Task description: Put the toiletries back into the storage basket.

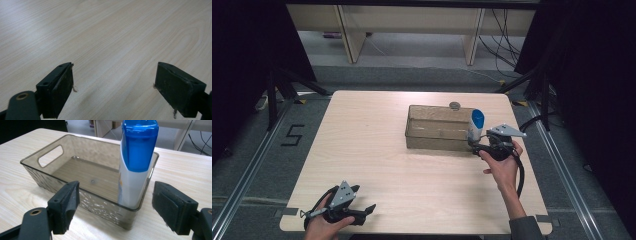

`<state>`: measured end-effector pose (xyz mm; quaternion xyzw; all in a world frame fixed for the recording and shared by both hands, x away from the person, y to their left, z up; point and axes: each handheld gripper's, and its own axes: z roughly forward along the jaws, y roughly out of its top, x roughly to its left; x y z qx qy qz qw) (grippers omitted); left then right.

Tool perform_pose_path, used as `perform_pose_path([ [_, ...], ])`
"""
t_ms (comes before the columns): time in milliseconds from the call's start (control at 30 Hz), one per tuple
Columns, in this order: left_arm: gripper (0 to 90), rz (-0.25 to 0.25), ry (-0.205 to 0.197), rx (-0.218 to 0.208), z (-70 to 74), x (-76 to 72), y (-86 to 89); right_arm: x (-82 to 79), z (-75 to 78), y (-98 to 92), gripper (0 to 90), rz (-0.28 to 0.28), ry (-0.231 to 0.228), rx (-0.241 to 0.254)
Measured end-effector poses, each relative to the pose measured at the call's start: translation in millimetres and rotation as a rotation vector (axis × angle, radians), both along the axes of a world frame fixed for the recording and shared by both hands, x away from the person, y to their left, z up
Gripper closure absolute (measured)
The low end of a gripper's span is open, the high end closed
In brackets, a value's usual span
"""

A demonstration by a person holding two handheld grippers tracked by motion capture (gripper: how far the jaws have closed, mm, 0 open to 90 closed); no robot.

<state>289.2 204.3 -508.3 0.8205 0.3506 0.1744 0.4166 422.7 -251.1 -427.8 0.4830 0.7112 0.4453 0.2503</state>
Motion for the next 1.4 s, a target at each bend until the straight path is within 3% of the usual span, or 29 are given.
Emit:
perform_pose_path([
  [133,14.9,-0.004,0.003,0.001,-0.1,0.4,0.2,-4.0,0.6,-2.2,23.3,0.017,-0.010,-0.027],
  [233,14.9,-0.005,0.002,0.014,0.1,1.1,1.0,-6.6,0.0,0.4,23.4,0.010,-0.010,0.000],
  [267,14.9,-0.002,0.004,0.000,-0.2,0.6,0.1,-8.3,0.9,0.6,23.3,0.011,0.008,-0.005],
  [300,14.9,-0.005,0.003,0.007,-0.2,0.7,0.4,-7.3,0.5,-1.4,23.4,0.022,-0.031,-0.034],
  [400,14.9,-0.004,0.004,0.001,-0.1,0.6,0.2,-11.6,-1.3,4.1,23.3,0.029,-0.004,0.007],
  [500,14.9,-0.002,0.004,0.000,-0.2,0.2,0.1,-13.0,-1.2,4.9,23.1,0.036,0.008,0.000],
  [533,14.9,-0.016,0.005,0.024,0.6,0.8,1.8,-13.6,-1.9,5.9,23.1,0.039,0.000,0.008],
  [667,14.9,-0.001,0.001,0.002,0.1,0.2,0.2,-15.4,-1.7,4.5,23.0,0.064,-0.014,-0.021],
  [700,14.9,-0.002,0.000,0.015,0.4,0.7,1.0,-18.0,-2.0,7.7,22.9,0.053,0.010,0.023],
  [767,14.9,-0.004,-0.001,0.024,0.7,1.0,1.5,-18.0,-1.4,5.5,22.7,0.068,-0.010,-0.013],
  [800,14.9,0.000,0.001,0.002,0.2,0.1,0.2,-17.8,-2.3,5.3,22.6,0.070,-0.033,-0.025],
  [900,14.9,0.000,0.002,0.002,0.1,0.2,0.2,-20.0,-2.3,7.0,22.3,0.082,-0.013,0.001],
  [933,14.9,-0.009,-0.002,0.033,0.7,1.5,2.0,-21.5,-2.2,7.9,22.1,0.075,-0.011,0.004],
  [967,14.9,-0.002,-0.001,0.022,0.7,0.9,1.3,-22.3,-2.8,9.3,21.8,0.080,-0.004,0.020],
  [1000,14.9,-0.001,0.000,0.004,0.3,0.2,0.3,-22.1,-2.1,7.4,21.7,0.090,-0.027,-0.009],
  [1033,14.9,0.000,0.002,0.001,0.0,0.0,0.1,-23.0,-2.0,7.8,21.7,0.090,-0.021,-0.004],
  [1067,14.9,-0.011,-0.002,0.033,0.4,1.9,2.1,-25.9,-1.7,9.1,21.7,0.096,-0.009,0.009],
  [1100,14.9,-0.011,-0.002,0.033,0.4,1.9,2.1,-25.9,-1.7,9.1,21.7,0.096,-0.009,0.009],
  [1133,14.9,-0.003,-0.002,0.025,0.8,1.0,1.5,-27.5,-1.2,10.1,21.7,0.094,0.005,0.024],
  [1167,14.9,-0.001,-0.002,0.016,0.6,0.5,0.9,-26.4,-2.1,8.9,21.6,0.104,-0.032,0.005],
  [1200,14.9,0.002,0.000,-0.006,-0.1,-0.1,-0.3,-27.6,-2.1,9.5,21.7,0.113,-0.017,0.018],
  [1233,14.9,-0.001,-0.001,0.008,0.1,0.4,0.5,-29.0,-1.9,9.2,21.6,0.109,-0.021,0.009],
  [1267,14.9,-0.008,-0.001,0.036,0.9,1.3,2.1,-30.8,-2.2,11.0,21.7,0.107,-0.006,0.031],
  [1333,14.9,0.000,0.000,0.002,0.2,0.1,0.0,-31.6,-2.3,9.0,21.7,0.114,-0.035,0.001],
  [1400,14.9,-0.001,0.000,0.004,0.3,0.2,0.2,-33.7,-2.9,10.1,21.7,0.119,-0.020,0.011],
])
